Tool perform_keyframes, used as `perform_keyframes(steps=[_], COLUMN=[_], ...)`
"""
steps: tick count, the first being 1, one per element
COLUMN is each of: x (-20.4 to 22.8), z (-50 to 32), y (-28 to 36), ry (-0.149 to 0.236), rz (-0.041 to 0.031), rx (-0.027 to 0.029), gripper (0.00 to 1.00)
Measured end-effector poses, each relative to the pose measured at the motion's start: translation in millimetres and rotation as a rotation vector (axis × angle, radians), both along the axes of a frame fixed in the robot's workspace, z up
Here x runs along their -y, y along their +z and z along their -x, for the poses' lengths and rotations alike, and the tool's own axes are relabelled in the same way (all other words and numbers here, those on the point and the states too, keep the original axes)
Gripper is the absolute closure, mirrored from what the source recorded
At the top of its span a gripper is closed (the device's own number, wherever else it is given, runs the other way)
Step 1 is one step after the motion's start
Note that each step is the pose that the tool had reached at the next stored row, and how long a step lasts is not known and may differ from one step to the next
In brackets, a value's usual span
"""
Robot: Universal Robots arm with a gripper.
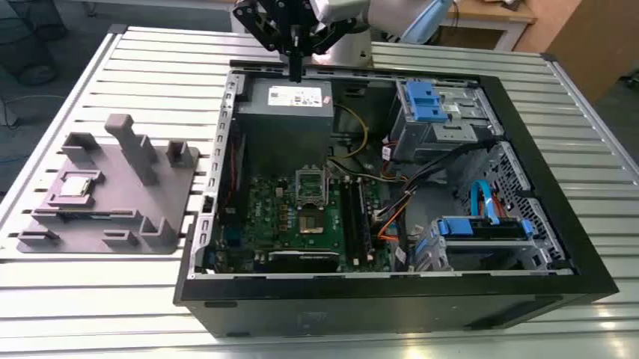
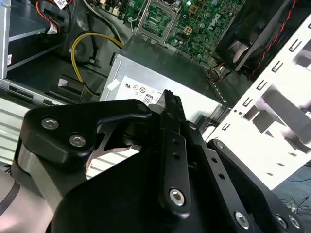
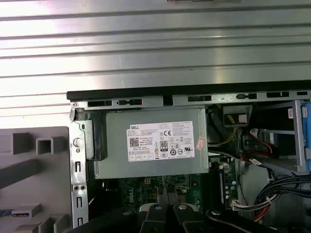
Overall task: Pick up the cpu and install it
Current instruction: 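Reach for the cpu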
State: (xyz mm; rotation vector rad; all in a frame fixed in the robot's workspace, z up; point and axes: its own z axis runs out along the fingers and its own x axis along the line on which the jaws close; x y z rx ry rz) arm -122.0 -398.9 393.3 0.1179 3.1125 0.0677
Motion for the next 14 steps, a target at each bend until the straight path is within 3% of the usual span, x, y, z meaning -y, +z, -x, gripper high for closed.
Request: perform_keyframes(steps=[14], x=[0.0], z=[4.8], y=[-0.1], ry=[0.0], rz=[0.0], rx=[0.0], gripper=[0.89])
